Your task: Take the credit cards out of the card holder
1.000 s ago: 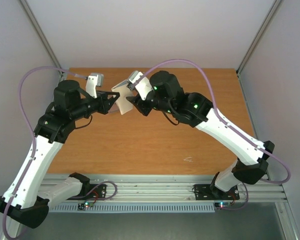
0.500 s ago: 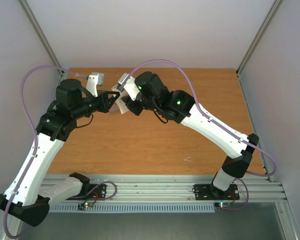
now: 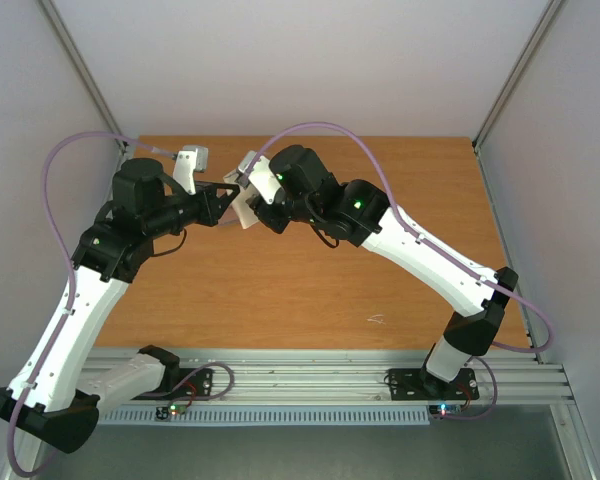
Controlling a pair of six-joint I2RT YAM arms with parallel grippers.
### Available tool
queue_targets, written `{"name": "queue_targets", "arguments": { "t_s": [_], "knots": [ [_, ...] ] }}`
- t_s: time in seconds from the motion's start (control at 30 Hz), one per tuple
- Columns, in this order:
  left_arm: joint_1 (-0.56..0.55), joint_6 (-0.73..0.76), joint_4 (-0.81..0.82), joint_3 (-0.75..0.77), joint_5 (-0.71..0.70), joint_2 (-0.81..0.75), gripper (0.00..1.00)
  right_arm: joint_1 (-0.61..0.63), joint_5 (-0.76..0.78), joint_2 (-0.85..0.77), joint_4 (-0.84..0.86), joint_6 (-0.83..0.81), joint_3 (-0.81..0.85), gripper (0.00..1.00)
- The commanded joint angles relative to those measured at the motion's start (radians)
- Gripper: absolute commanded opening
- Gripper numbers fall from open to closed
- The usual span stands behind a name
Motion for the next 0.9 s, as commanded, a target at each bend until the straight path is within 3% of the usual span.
{"name": "queue_targets", "arguments": {
  "t_s": [0.0,0.1,0.27,0.5,0.7,0.8,0.87],
  "knots": [
    [-0.004,-0.01,0.068,0.021,0.031,-0.011,0.0,-0.001,-0.03,-0.015,-0.049,-0.032,-0.01,0.37],
    [-0.004,-0.011,0.07,0.018,0.039,-0.011,0.0,-0.002,0.028,-0.008,-0.04,-0.048,-0.008,0.28],
    [-0.004,-0.026,0.072,0.009,0.06,-0.011,0.0,-0.001,0.094,-0.003,0.005,-0.058,-0.009,0.23],
    [-0.004,-0.033,0.074,0.004,0.088,-0.01,0.0,-0.003,0.273,-0.007,0.052,-0.107,-0.009,0.02],
    [-0.004,-0.025,0.066,-0.001,0.08,-0.019,0.0,-0.02,0.277,-0.013,0.052,-0.117,-0.005,0.01],
    [-0.004,0.003,0.039,-0.001,0.054,-0.023,0.0,-0.106,0.248,-0.044,0.014,-0.053,-0.002,0.01],
    [-0.004,0.039,0.035,-0.009,0.049,-0.03,0.0,-0.196,0.152,-0.079,-0.045,0.013,-0.004,0.01]
  ]
}}
